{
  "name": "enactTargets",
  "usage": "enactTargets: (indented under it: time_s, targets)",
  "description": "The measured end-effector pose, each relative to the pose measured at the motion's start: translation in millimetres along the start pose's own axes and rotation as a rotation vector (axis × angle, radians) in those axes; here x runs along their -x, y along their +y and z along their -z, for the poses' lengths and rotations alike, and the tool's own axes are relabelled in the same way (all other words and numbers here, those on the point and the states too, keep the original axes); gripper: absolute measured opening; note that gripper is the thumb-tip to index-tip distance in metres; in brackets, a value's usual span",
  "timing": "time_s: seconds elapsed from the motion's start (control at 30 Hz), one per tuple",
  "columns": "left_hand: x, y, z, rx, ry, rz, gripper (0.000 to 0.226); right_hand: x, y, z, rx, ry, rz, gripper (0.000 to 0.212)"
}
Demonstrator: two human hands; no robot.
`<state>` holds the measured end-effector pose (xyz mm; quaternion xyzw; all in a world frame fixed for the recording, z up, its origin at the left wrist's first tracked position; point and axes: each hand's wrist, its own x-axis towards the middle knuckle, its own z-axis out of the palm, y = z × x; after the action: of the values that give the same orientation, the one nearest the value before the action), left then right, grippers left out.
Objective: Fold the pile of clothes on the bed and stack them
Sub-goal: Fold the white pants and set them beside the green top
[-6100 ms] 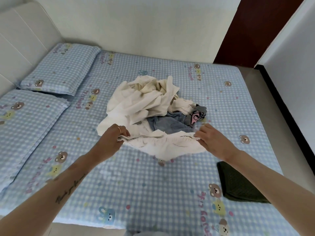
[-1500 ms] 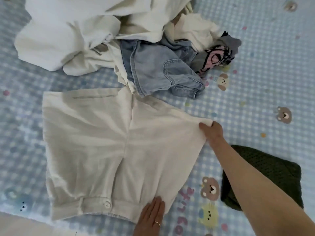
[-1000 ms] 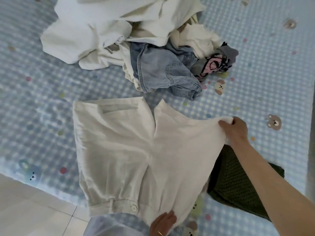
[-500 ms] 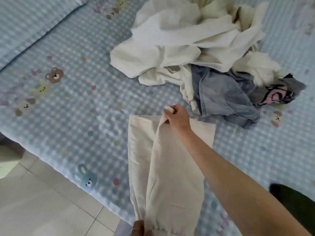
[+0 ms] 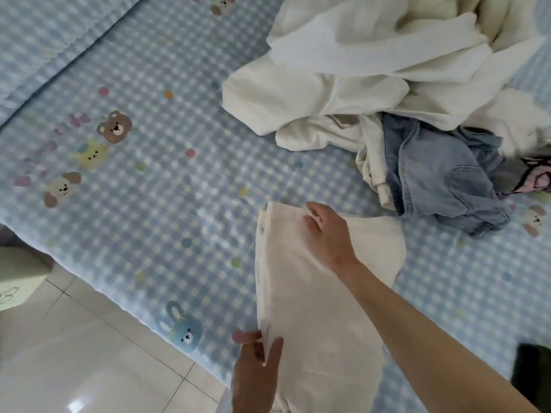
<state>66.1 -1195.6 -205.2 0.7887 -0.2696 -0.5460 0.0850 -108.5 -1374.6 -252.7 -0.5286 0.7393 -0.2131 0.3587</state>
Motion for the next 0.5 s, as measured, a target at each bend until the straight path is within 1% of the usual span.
enactTargets:
  time_s: [0.03,0.07,0.1,0.17,0.2,0.23,0.27,0.3,0.33,0.37,0.4,0.43,0.47,0.5]
  targets:
    - [-14.5,9.2,0.7,-0.048,0.020,-0.045,0.024,4.2,12.6,10.1,0.147,0.017,0.080,0.035]
    - [-24.8,18.9,3.2,-0.139,0.012,-0.082,0.024,8.0,25.4,19.2,0.280,-0.002,0.137,0.039]
    - [-30.6,21.3,3.4,-0.196,0.002,-0.119,0.023,11.3,36.8,27.1,0.396,-0.067,0.168,0.043]
    - [-37.0,17.8,4.6,-0.284,-0.005,-0.140,0.018,14.1,55.9,38.3,0.622,-0.240,0.177,0.049]
    - [-38.9,16.2,8.9,-0.312,-0.011,-0.140,0.016,14.5,62.6,42.6,0.697,-0.283,0.160,0.051]
    - [-41.3,17.5,14.4,-0.344,0.019,-0.164,0.016,16.0,66.0,44.9,0.721,-0.267,0.145,0.052]
    - [-45.8,17.9,17.2,-0.380,0.094,-0.247,0.021,20.4,66.9,46.2,0.708,-0.207,0.148,0.052]
    - [-49.9,24.2,15.7,-0.435,0.174,-0.413,0.030,27.2,64.8,45.6,0.685,-0.135,0.179,0.052]
    - [-54.9,36.6,10.2,-0.499,0.226,-0.658,0.037,36.6,62.7,42.6,0.668,-0.086,0.226,0.052]
    - [-62.0,52.1,2.6,-0.616,0.230,-0.934,0.040,46.5,61.5,37.4,0.661,-0.068,0.283,0.052]
    - [-72.9,66.6,-7.5,-0.750,0.168,-1.158,0.042,56.5,62.3,31.1,0.675,-0.098,0.331,0.052]
    - [-84.6,80.7,-15.3,-0.897,0.070,-1.268,0.047,64.1,65.3,25.8,0.713,-0.152,0.355,0.053]
    - [-98.1,92.7,-17.5,-1.051,-0.018,-1.268,0.052,66.5,70.5,25.5,0.769,-0.201,0.357,0.054]
    - [-113.2,99.5,-16.0,-1.193,-0.066,-1.187,0.056,63.7,80.7,29.4,0.829,-0.224,0.344,0.055]
